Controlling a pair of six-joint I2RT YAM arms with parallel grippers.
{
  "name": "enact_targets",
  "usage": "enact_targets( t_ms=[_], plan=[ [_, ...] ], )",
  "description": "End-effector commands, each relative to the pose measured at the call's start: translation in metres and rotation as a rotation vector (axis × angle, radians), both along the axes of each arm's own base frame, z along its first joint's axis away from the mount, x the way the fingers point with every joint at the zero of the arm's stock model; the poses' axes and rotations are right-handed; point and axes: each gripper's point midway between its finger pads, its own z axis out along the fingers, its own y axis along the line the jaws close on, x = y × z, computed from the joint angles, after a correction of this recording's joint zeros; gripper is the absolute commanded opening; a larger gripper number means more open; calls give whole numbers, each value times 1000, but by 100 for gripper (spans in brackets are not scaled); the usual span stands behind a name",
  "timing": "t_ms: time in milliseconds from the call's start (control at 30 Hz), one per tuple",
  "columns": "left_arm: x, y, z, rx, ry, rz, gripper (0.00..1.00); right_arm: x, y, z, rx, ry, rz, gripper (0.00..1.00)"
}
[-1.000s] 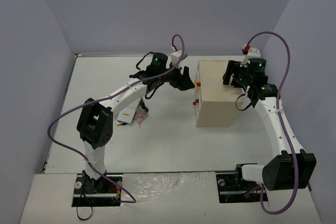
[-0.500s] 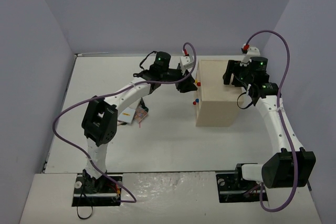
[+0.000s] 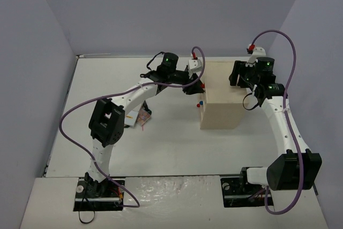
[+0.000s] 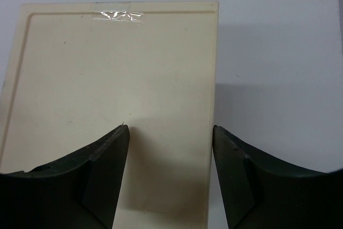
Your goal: Organize the makeup
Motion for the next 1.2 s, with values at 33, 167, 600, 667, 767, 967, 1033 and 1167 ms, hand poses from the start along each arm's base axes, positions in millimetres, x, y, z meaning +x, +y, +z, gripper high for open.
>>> enact_targets(
  t_ms=[33,167,600,667,767,967,1033,1167],
  plan=[
    [-9,-11,63,-118,-183,-85,34,15,7,31,2,-104,54,57],
    [-10,-13,61,-114,-180,-92,26,15,7,29,2,-101,54,53],
    [-14,-9,57,-102,-169,-74,0,16,-20,27,-50,-100,-49,23],
    [-15,-6,57,-97,-175,-62,0,15,-25,25,-59,-97,-63,17],
    [-16,-2,57,-89,-180,-49,0,16,-34,21,-82,-85,-103,9],
    [-16,5,55,-79,-175,-29,0,16,-45,13,-104,-66,-148,0],
    [-16,7,55,-78,-173,-25,0,16,-47,14,-105,-67,-152,0],
    [-17,12,55,-74,-166,-16,0,15,-51,15,-113,-70,-170,0]
  ],
)
